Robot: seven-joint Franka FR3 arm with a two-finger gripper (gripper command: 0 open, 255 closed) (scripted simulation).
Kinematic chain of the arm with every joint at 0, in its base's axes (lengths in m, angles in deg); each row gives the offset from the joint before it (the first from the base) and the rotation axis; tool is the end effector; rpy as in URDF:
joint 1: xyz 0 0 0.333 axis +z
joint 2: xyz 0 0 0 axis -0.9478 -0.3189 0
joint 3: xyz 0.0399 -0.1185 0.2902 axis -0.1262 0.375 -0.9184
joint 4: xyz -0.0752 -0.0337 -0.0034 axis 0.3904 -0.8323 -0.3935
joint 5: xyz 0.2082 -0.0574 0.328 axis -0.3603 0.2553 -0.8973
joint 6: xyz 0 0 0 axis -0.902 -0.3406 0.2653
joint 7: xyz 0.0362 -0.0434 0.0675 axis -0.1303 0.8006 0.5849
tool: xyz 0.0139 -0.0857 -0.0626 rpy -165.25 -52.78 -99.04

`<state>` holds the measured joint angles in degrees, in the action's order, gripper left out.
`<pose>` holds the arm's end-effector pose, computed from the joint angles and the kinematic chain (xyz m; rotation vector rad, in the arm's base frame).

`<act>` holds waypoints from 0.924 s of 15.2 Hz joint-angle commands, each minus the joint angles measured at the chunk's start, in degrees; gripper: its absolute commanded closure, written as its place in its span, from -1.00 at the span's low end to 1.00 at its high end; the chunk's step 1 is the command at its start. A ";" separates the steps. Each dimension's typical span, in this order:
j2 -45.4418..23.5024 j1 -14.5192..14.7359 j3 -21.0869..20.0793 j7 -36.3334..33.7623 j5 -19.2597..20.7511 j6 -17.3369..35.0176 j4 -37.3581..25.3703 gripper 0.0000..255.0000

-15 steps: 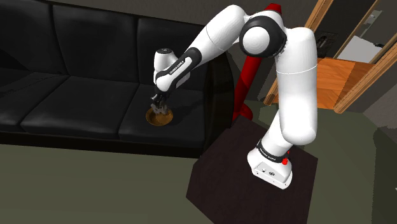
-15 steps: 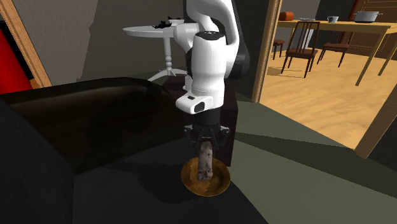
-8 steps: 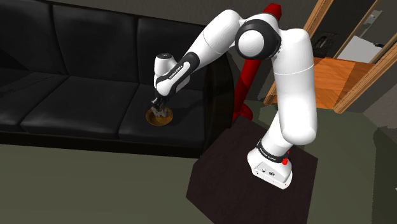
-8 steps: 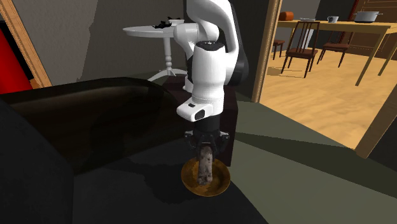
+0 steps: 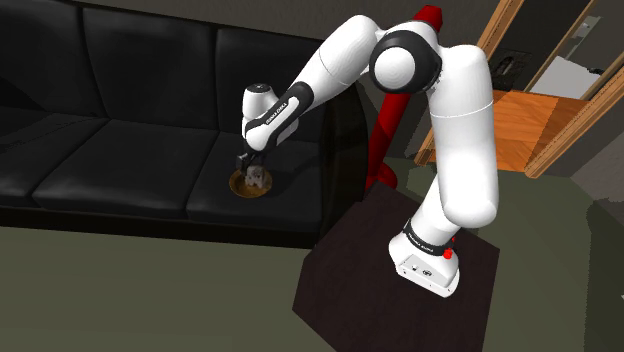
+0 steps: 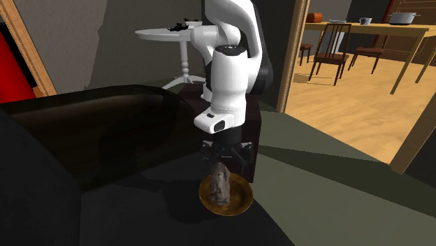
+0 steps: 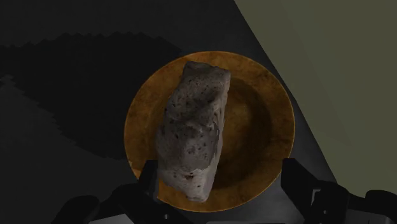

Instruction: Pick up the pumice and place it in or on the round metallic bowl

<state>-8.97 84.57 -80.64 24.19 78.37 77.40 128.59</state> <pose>0.6124 0.1062 0.1884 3.1349 0.0865 0.1630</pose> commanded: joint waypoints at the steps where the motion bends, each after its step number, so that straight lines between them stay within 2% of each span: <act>1: 0.00 0.00 0.00 0.00 0.00 0.00 0.00 -1.00; 6: 6.42 0.41 0.40 -0.32 0.48 -4.73 1.68 -1.00; 14: 6.42 0.41 0.39 -0.33 0.48 -4.73 1.68 -1.00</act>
